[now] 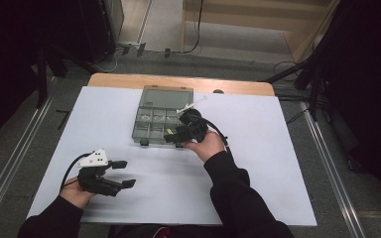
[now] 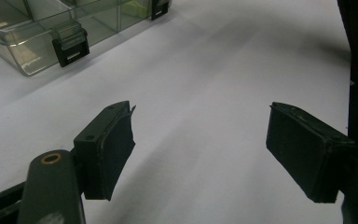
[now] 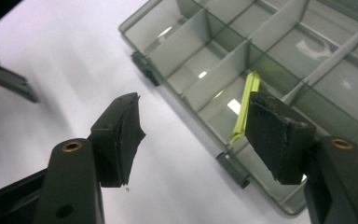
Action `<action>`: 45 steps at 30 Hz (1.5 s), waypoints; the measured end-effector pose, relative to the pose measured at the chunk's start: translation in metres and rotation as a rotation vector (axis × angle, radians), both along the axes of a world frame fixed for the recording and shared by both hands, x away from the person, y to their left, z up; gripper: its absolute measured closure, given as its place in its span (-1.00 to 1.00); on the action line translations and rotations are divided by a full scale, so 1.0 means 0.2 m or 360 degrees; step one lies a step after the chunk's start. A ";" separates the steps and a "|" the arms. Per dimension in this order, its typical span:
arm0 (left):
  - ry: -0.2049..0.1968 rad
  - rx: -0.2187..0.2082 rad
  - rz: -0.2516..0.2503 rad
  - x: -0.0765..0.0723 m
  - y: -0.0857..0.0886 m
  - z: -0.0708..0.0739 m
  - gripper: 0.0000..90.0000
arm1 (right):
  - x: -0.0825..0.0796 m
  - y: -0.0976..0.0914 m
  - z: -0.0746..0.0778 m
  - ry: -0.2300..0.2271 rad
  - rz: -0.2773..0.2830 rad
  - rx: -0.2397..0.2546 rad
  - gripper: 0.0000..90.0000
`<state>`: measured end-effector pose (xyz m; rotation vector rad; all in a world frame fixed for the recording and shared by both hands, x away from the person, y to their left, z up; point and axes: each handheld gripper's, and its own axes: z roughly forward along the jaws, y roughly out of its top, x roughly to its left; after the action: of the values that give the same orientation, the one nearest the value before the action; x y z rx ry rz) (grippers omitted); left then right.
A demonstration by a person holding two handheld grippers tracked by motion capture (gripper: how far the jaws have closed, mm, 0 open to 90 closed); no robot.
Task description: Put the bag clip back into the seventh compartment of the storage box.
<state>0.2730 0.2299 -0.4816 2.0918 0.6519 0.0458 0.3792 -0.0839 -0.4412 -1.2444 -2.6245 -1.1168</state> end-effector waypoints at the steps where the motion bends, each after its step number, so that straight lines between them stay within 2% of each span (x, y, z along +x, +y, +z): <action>1: -0.0003 0.0002 0.0000 0.00 0.00 0.00 -0.50 | -0.01 0.00 0.00 0.0000 0.0006 0.0008 -0.22; 9: 0.0001 0.0002 0.0000 0.01 0.00 0.00 -0.50 | -0.09 -0.05 0.00 -0.0019 0.0087 0.0054 -0.27; 12: 0.0006 0.0010 0.0002 0.01 0.00 0.00 -0.50 | -0.11 -0.07 0.00 0.0004 0.0149 0.0122 -0.28; 16: 0.0008 0.0012 0.0009 0.01 0.00 -0.01 -0.50 | -0.14 -0.10 0.00 -0.0047 0.0199 0.0133 -0.36; 21: 0.0003 0.0012 0.0008 0.01 0.00 0.00 -0.50 | -0.18 -0.13 -0.01 -0.0061 0.0223 0.0156 -0.39; 28: 0.0003 0.0017 -0.0003 0.00 0.00 0.00 -0.50 | -0.24 -0.19 -0.04 -0.0078 0.0235 0.0136 -0.41; 30: 0.0006 0.0018 0.0002 0.01 0.00 0.00 -0.50 | -0.25 -0.20 -0.04 -0.0080 0.0226 0.0152 -0.41; 32: 0.0006 0.0020 0.0001 0.01 0.00 0.00 -0.50 | -0.26 -0.21 -0.05 -0.0081 0.0227 0.0201 -0.46; 36: 0.0002 0.0020 0.0004 0.00 0.00 0.00 -0.50 | -0.27 -0.23 -0.06 -0.0080 0.0239 0.0171 -0.50; 45: -0.0001 0.0019 0.0003 0.00 0.00 0.00 -0.50 | -0.35 -0.30 -0.07 -0.0108 0.0185 0.0143 -0.51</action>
<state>0.2736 0.2303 -0.4820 2.1024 0.6544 0.0515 0.3101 -0.1436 -0.4546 -1.0412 -2.6232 -1.2625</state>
